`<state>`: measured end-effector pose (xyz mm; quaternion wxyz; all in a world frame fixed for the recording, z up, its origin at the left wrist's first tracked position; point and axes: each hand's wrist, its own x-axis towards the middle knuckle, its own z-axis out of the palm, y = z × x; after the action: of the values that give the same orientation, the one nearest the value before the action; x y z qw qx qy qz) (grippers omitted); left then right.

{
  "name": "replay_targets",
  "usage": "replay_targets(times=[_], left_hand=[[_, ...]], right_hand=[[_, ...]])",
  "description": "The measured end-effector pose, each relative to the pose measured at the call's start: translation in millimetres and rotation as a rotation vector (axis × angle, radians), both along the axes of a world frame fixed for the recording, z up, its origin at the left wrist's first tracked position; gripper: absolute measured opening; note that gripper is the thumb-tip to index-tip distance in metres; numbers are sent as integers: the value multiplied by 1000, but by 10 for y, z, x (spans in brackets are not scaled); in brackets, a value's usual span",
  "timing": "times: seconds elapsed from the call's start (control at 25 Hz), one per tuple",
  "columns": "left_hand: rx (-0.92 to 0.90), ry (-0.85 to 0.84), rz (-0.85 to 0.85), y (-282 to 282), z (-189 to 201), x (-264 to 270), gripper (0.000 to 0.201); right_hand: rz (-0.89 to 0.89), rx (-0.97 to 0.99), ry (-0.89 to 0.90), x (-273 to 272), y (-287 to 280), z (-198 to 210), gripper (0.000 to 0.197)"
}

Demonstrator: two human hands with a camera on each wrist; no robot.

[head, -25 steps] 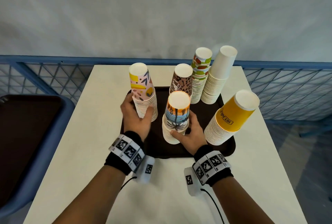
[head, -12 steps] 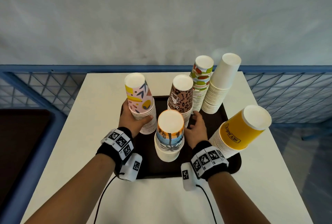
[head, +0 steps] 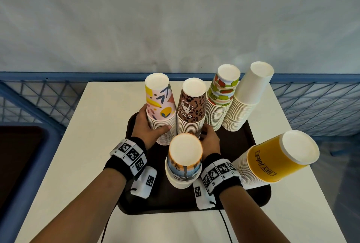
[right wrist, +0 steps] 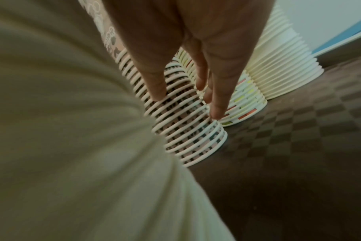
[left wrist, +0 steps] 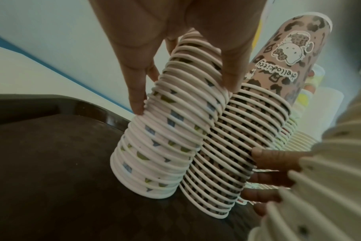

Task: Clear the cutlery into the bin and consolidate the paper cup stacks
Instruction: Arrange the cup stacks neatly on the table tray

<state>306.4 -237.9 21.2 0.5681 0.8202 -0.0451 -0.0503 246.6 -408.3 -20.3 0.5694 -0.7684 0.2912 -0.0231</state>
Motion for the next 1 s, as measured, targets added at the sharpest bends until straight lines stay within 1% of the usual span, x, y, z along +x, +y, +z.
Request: replay_targets(times=[0.08, 0.32, 0.56, 0.68, 0.84, 1.0], left_hand=[[-2, -17, -31, -4, 3, 39, 77], [-25, 27, -73, 33, -38, 133, 81], [20, 97, -64, 47, -23, 173, 85], [-4, 140, -24, 36, -33, 167, 80], [-5, 146, -36, 13, -25, 118, 73], [-34, 154, -48, 10, -11, 120, 72]], right_hand=[[8, -11, 18, 31, -10, -23, 65], [64, -57, -6, 108, -16, -1, 65], [75, -140, -9, 106, -52, 64, 47], [67, -178, 5, 129, -39, 67, 44], [42, -235, 63, 193, -50, 124, 42], [78, -282, 119, 243, -54, 133, 46]])
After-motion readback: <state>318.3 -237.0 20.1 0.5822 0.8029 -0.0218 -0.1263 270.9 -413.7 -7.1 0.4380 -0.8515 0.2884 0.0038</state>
